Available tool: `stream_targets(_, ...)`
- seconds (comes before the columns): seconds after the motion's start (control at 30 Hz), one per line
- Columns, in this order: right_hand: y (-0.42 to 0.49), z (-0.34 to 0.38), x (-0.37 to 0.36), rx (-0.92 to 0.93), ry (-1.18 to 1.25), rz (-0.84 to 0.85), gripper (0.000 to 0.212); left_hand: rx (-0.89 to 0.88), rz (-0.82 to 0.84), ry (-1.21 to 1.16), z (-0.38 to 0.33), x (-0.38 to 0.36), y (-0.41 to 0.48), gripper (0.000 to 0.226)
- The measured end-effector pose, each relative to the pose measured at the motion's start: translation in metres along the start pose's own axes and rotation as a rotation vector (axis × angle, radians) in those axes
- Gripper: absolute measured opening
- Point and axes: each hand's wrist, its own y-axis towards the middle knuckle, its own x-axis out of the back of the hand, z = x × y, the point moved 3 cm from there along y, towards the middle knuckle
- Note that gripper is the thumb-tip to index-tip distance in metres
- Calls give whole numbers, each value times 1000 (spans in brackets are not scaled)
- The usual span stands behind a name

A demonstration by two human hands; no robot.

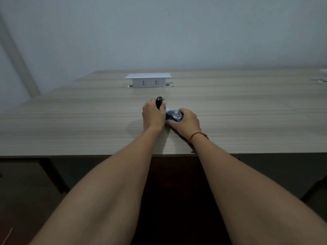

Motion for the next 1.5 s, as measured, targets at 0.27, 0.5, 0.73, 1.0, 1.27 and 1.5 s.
stream_targets(0.27,2,0,-1,12,2,17,57,6,-23,-7,6,11,7,31)
stream_targets(0.5,1,1,0,-4,30,25,69,-35,5,15,-2,2,1,31)
stream_targets(0.73,-3,1,4,-19,79,20,81,3,12,86,12,14,6,32)
stream_targets(1.0,-2,2,4,-20,96,13,80,-27,13,32,-6,0,1,31)
stream_targets(1.27,-1,-1,0,-15,36,-17,67,25,-64,10,10,14,-5,28)
stream_targets(1.5,-2,1,0,-32,41,-48,47,-37,-72,-56,0,5,-12,25)
